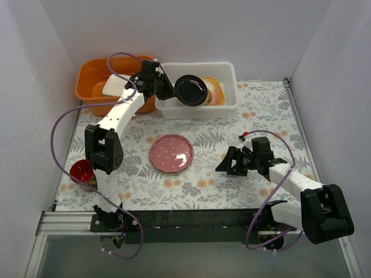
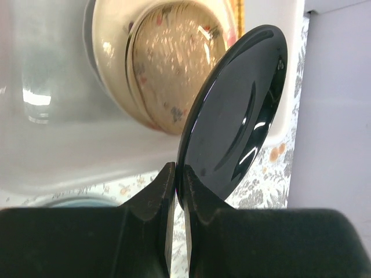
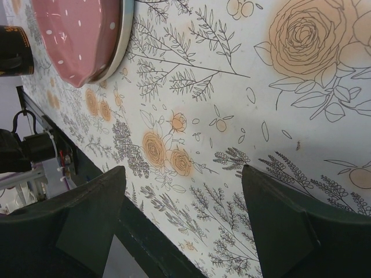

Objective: Place the plates into the plastic bin on the countertop
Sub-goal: Place the plate in the plastic bin.

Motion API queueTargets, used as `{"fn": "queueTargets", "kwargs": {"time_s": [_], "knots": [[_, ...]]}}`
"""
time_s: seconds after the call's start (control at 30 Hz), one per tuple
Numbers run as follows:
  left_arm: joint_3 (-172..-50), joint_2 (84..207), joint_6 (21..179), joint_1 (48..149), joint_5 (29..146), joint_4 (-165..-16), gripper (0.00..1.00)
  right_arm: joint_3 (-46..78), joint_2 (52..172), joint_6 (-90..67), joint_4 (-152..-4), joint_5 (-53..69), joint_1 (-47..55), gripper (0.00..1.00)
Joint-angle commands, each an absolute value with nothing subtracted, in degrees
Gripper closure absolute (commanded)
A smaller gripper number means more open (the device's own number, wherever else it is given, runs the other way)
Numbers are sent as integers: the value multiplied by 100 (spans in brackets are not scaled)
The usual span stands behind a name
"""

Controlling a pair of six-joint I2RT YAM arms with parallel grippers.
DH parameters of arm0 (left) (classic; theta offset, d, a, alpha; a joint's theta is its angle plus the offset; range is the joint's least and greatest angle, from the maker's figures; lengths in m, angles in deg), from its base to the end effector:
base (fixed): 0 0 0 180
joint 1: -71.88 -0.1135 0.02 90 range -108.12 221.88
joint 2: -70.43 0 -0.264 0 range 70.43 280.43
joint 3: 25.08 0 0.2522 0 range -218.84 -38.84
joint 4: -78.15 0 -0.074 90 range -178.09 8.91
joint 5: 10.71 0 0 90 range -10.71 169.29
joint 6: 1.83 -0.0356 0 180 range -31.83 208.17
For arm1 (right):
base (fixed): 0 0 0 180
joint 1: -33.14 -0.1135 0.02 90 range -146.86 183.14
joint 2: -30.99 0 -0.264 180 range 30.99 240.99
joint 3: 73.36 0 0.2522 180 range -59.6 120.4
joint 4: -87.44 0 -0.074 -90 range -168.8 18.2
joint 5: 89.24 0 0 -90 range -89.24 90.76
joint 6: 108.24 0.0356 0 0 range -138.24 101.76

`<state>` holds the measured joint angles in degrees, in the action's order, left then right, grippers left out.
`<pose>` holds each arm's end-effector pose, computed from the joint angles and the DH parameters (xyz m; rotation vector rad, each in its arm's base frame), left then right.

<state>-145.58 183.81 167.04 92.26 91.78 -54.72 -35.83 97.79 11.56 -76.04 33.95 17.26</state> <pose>0.4269 -0.1668 0.3172 -1.1201 2.2639 -1.0748 0.1951 0.0758 0.1584 0.0025 2.4611 1.0562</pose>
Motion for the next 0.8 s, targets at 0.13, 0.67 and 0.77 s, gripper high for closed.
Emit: {"fn": "queueTargets", "kwargs": {"time_s": [0.13,0.67,0.77], "knots": [[-15960,18996,16648,9245,9282,-5144,100,-3446,9840,1077,-7775,3443,1688,12],[-16479,19541,16745,9245,9300,-5179,100,-3429,9796,1024,-7705,3469,1688,12],[-16567,19620,16719,9245,9282,-5144,100,-3429,9778,1024,-7687,3460,1679,12]]}}
